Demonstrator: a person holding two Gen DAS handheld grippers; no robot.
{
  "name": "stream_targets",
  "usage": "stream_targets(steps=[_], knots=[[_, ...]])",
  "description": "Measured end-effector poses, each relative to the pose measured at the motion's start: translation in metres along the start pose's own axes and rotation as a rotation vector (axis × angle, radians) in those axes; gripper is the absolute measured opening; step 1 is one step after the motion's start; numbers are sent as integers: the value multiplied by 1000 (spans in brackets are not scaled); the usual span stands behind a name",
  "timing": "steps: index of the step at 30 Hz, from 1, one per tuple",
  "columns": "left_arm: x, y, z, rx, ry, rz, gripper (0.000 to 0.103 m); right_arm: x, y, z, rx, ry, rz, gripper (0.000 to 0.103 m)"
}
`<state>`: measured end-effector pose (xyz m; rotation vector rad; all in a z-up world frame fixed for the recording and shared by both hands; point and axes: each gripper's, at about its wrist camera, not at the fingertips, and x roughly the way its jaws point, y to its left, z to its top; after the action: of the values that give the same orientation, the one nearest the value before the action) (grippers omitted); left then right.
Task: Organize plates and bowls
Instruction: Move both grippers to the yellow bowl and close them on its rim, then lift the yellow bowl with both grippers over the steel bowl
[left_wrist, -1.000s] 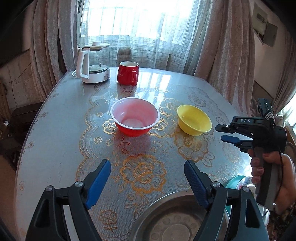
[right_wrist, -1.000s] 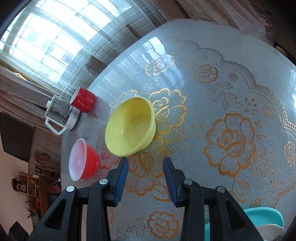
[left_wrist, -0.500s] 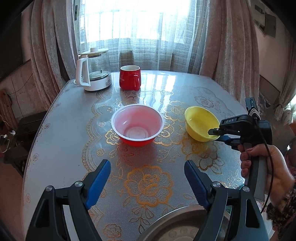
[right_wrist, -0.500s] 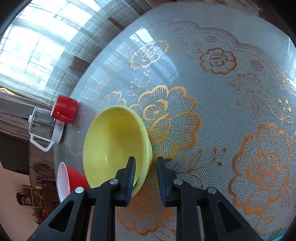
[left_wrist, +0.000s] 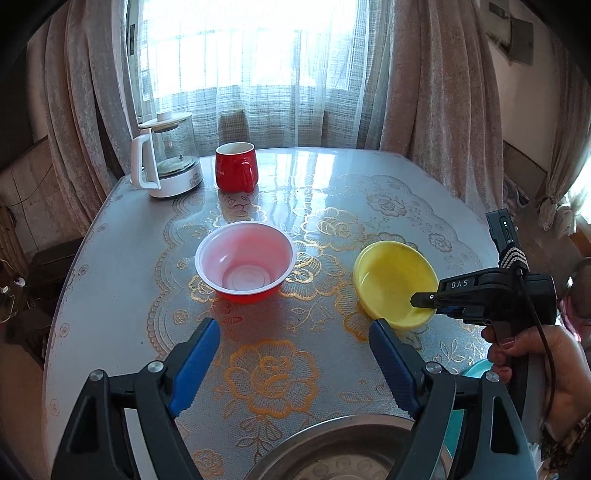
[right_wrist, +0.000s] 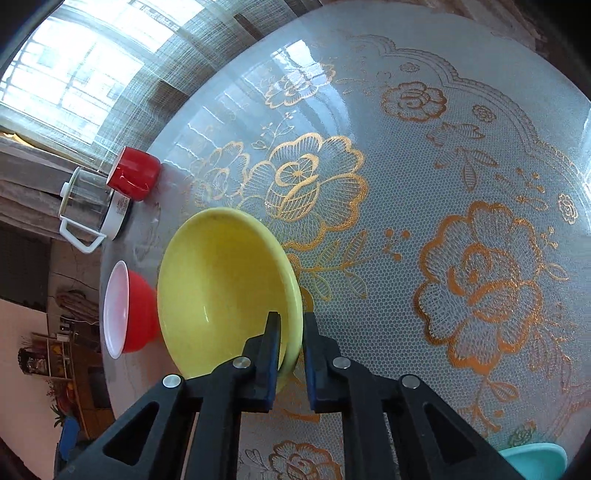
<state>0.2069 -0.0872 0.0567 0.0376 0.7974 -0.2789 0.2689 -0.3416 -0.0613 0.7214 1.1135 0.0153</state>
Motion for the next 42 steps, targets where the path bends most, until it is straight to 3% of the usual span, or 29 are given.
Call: stream_targets(steps=[4, 16, 19, 21, 24, 30, 42], knots=[[18, -8, 14, 14, 33, -36, 84, -7, -6, -12, -17, 8, -13, 11], [109, -64, 36, 90, 278, -101, 75, -19, -24, -19, 5, 3, 7, 11], [122, -71, 30, 102, 304, -94, 62, -19, -21, -21, -5, -1, -5, 12], [129, -73, 24, 122, 325, -66, 42, -19, -18, -23, -14, -3, -12, 12], [131, -76, 19, 132, 344, -90, 19, -22, -13, -27, -25, -18, -8, 12], [107, -78, 18, 184, 255, -56, 17, -38, 8, -40, -106, -71, -54, 12], [38, -49, 1, 109, 134, -87, 17, -85, 35, -80, -180, -157, -35, 12]])
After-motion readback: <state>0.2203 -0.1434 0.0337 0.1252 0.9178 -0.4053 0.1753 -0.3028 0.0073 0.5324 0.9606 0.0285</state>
